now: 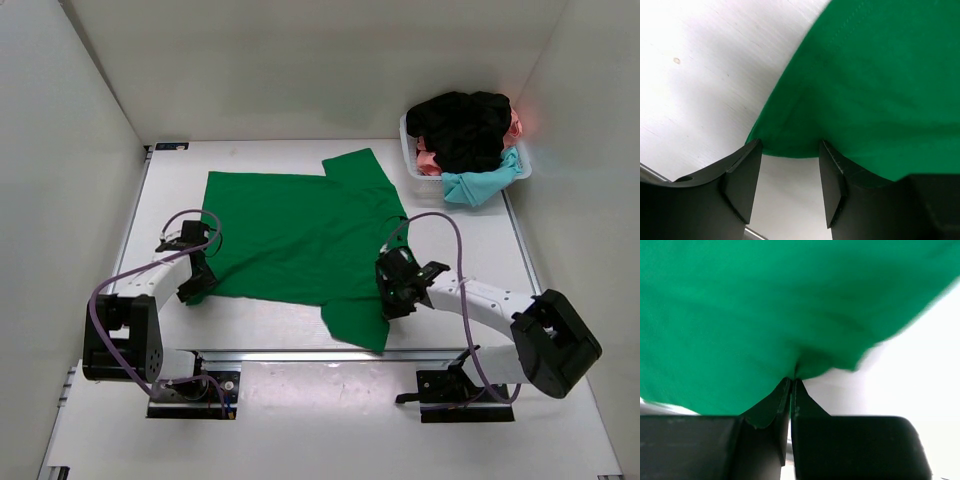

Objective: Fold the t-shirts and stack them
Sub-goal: Grap the side of the flattened tshirt closest away from the robot with both arms

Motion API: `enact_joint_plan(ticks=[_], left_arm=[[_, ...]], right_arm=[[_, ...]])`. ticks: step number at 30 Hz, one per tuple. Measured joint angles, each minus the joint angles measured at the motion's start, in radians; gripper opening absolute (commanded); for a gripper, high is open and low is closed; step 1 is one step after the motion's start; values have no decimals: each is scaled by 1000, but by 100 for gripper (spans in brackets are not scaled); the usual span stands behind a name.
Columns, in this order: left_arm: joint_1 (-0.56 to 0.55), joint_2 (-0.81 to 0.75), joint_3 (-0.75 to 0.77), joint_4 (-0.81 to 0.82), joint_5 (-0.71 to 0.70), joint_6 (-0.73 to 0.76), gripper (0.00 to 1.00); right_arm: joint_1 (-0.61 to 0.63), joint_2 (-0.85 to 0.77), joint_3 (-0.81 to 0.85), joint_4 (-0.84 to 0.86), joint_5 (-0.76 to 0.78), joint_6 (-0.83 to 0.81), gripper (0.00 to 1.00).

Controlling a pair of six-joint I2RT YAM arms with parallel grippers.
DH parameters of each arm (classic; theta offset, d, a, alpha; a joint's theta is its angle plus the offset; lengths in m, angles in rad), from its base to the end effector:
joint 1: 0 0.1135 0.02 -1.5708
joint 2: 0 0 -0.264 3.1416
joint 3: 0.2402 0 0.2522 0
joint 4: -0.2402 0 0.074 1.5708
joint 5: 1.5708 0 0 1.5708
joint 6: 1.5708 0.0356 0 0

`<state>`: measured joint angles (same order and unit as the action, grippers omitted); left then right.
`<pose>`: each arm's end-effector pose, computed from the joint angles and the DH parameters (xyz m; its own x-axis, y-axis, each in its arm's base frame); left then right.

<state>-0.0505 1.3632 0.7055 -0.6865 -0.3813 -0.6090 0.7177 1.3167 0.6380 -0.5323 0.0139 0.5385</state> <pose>0.2206 0.0021 0.1653 -0.7773 -0.4923 -0.3917 -0.5868 0.7920 0.1689 0.1665 0.1447 0.1594 -0.9407 -0.1405 -0.3089 -0.1997 0.9651 0.1694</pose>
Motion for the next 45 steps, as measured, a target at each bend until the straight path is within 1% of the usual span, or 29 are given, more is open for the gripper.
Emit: enact_joint_plan(ticks=[4,6,11,19,22,26,27,29,30,31,33,35,40,45], left_arm=[[-12,-3,0,-25,25,1,60],[-20,-8,0,-38,35,2,61],[-27,-19,-6,-68,54,-6,61],[-54,-9,-11,-110,88,-12,65],[-61,17,-11,-116,100,-19,64],[-83,63,24,-135,98,-21,60],[-95,77,34,-142,92,-24,55],[-119,100,49,-142,86,-43,27],[-130,108,54,-135,87,-53,6],[-139,113,54,-120,92,-60,0],[-153,112,51,-107,95,-64,0],[-143,102,46,-105,104,-74,0],[-95,67,26,-105,147,-80,0],[-43,-21,21,-134,196,-77,0]], right_arm=[[-130,-20,-9,-21,11,-50,0],[-169,-27,-11,-36,23,-76,0],[-210,-42,-18,-51,27,-126,0],[-283,-42,-17,-55,26,-169,0],[-318,-39,-14,-55,28,-190,0],[-357,-37,-7,-58,33,-203,0],[-367,-37,-5,-58,34,-204,0],[-383,-37,1,-58,34,-204,1],[-390,-37,3,-58,34,-204,0],[-396,-37,5,-59,34,-205,0],[-409,-37,11,-65,31,-206,0],[-425,-39,19,-71,27,-207,0],[-468,-51,51,-121,0,-216,0],[-492,-53,122,-189,-17,-239,0]])
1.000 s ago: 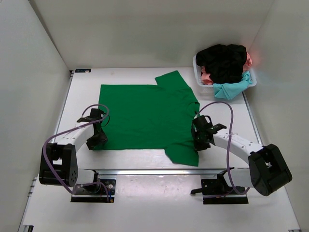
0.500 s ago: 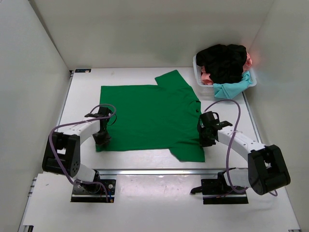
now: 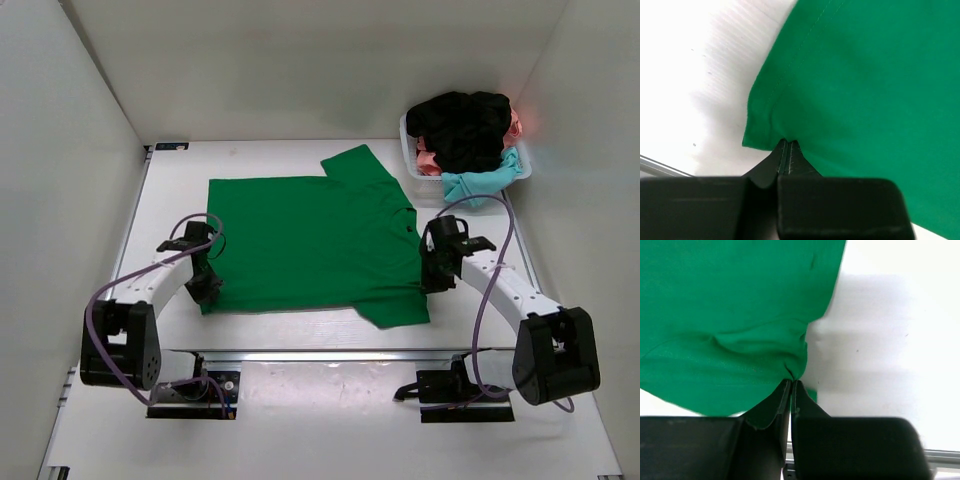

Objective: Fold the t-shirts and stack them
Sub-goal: Grap the side of the flattened tshirt closest away from the robot with both arms, then fold the flattened tshirt in 1/3 of the way

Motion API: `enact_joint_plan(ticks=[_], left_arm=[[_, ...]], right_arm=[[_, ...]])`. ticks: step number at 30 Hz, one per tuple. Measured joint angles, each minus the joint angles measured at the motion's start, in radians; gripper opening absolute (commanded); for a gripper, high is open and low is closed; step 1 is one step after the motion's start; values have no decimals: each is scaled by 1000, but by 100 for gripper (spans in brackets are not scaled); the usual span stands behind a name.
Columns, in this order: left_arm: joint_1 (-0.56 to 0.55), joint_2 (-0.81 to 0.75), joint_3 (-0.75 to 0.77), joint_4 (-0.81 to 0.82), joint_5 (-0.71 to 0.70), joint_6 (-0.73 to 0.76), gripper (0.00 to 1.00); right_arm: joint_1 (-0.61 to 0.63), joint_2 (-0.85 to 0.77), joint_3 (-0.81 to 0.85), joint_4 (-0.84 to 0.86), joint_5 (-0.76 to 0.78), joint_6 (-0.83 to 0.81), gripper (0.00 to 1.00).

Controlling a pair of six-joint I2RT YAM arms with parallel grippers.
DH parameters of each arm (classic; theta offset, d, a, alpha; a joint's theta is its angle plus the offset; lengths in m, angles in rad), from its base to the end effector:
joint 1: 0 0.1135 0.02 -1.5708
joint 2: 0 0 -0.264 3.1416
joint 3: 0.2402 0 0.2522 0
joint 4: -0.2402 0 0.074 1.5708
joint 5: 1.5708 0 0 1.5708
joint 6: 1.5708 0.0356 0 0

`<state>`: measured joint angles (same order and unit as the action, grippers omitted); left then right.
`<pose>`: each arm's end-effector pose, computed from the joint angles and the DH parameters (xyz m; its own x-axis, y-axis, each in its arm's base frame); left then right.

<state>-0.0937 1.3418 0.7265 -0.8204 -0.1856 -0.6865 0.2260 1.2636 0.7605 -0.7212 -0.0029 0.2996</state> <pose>0.2091 -0.0131 0.1702 -0.8057 -0.5500 -0.2201 -0.5733 0.8174 0.0561 0.2153 0.0496 0.1965 -0.9422 0.0862 -0.3237 0.0555 0.9931 0.1028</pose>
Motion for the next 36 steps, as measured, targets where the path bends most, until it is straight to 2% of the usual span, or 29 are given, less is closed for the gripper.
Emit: enact_joint_plan(ticks=[3,9,18,24,34,35,36], left_arm=[[23,-14,35,-11,14,0,0],[51,68,137,22,23,5,0],[85,287,306,60,39,6,0],[121,376,415,73,52,6,0],[130,479,496,83,72,6,0],[130,486,502,80,72,7,0],[131,494,508,79,74,9,14]], right_arm=[[-11,7,57,-20,-5,-17,0],[-14,115,193,-24,-6,-42,0],[-35,289,317,-14,-22,-50,0],[-55,360,391,-12,-40,-56,0],[-72,497,533,-12,-54,-61,0],[-72,510,542,-12,-56,-62,0],[-72,523,554,-13,-58,-63,0]])
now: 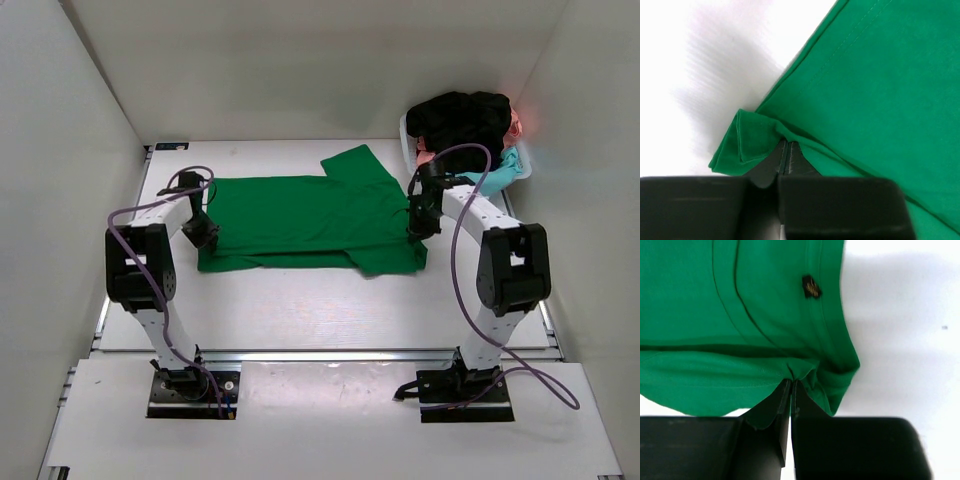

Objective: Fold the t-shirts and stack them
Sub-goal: Fold the flattened tshirt in 1/3 of the way

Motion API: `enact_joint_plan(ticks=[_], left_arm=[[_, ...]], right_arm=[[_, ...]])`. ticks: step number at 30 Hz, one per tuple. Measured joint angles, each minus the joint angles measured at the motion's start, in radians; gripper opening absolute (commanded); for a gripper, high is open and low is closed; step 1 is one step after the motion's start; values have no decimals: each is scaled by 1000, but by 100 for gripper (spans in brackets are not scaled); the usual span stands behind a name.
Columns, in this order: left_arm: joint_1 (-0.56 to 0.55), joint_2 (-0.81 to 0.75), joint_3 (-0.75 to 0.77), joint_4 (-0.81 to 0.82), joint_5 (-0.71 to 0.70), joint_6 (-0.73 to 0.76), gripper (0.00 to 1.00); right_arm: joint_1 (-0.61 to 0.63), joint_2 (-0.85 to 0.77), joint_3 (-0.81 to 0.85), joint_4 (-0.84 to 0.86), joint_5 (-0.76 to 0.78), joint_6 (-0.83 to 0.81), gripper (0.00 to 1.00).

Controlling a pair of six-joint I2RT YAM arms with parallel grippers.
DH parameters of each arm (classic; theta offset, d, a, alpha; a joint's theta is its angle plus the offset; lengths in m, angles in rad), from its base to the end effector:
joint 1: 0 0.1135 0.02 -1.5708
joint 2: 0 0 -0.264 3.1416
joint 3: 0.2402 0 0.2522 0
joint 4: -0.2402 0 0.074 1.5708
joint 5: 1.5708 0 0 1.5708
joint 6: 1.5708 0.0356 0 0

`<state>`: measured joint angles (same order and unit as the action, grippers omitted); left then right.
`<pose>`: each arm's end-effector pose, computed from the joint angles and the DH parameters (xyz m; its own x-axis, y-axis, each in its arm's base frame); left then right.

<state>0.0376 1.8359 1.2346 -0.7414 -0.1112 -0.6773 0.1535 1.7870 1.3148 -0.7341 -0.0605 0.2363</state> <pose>0.3494 0.0171 0.1726 -0.7194 -0.6503 -0.2440 -0.6587 0.7502 -0.0575 0.3565 0.0573 0.2110 -0.9384 0.0913 -0.3334 0.0471 0.9893 0.1384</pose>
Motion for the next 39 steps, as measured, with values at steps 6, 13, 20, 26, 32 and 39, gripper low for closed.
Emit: enact_joint_plan(ticks=[6,13,20,26,32,39], left_arm=[[6,52,79,-10,-1,18,49],[14,68,147,9,-1,29,51],[14,29,21,16,0,31,52],[8,19,-9,12,-2,34,53],[-5,13,-17,12,-8,34,53],[-7,13,-18,13,-12,37,54]], right_arm=[[-23,119,151,-7,9,6,24],[-55,192,338,19,37,24,33],[-45,80,126,40,34,34,28],[-36,5,-9,18,29,35,28],[-29,-36,-65,22,26,37,30],[-16,-53,-126,24,17,42,32]])
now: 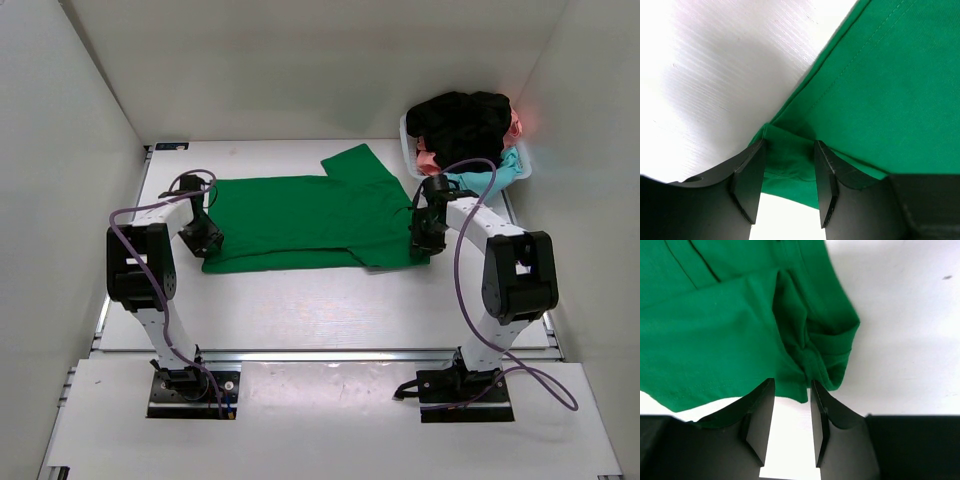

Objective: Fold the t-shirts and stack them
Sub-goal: Fold the flattened tshirt in 1/3 of the way

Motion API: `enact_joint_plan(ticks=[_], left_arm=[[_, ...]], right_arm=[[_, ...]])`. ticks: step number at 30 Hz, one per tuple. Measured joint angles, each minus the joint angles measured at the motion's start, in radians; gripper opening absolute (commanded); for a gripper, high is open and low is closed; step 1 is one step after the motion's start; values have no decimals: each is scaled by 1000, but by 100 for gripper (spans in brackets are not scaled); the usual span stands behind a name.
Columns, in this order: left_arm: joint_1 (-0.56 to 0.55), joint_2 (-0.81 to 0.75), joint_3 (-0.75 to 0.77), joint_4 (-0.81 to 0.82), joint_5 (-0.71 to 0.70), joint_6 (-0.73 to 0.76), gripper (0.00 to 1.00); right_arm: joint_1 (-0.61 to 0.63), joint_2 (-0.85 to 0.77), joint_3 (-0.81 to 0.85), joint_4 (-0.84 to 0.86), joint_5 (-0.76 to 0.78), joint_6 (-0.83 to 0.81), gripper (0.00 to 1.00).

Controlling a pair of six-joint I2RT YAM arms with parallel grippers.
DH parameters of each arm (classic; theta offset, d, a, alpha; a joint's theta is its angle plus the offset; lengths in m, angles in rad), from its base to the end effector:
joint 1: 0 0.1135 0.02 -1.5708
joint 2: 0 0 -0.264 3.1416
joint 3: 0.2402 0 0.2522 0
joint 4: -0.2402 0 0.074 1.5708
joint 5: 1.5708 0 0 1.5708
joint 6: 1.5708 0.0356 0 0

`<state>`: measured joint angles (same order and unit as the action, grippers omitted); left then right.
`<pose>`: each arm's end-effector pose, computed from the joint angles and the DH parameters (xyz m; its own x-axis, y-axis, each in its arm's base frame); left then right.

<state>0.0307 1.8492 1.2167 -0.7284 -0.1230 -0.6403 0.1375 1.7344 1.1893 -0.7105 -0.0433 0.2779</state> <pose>0.3481 0.0151 0.1640 -0.7505 -0.6162 -0.2388 -0.6290 0.7769 -0.0283 0.3341 0.0478 0.1941 -0.9468 0.1457 -0.2868 0.1139 0.9856 0.1246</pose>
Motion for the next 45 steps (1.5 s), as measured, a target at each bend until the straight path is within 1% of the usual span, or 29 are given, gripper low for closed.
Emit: enact_joint_plan(ticks=[1,6,8,9,11,13,19,26,27,32,38,42,45], left_arm=[[0,0,0,0,0,0,55],[2,0,0,0,0,0,54],[5,-1,0,-1,0,0,54],[6,-2,0,-1,0,0,55],[8,-8,0,-1,0,0,54],[11,-16,-2,-2,0,0,55],[27,-38,-4,-6,2,0,55],[31,-58,-5,-15,8,0,55],[29,-61,-6,-14,9,-1,54],[18,-67,-13,-17,25,-7,52],[6,-79,-35,-26,35,-13,42],[5,-82,-61,-35,38,-14,43],[0,-82,-61,-39,36,-13,47]], right_arm=[[1,0,-6,0,-2,1,32],[6,0,-20,1,-6,7,32],[10,0,-24,2,-7,7,31],[12,0,-26,2,-9,7,28],[12,0,-32,4,-14,6,20],[11,0,-40,6,-22,4,0],[-8,0,-25,1,-82,8,0],[-68,33,159,32,-201,50,0],[-71,42,179,43,-208,56,0],[-62,96,221,60,-232,70,0],[-53,164,255,48,-238,72,0],[-52,181,290,45,-238,75,0],[-50,184,314,46,-239,79,0]])
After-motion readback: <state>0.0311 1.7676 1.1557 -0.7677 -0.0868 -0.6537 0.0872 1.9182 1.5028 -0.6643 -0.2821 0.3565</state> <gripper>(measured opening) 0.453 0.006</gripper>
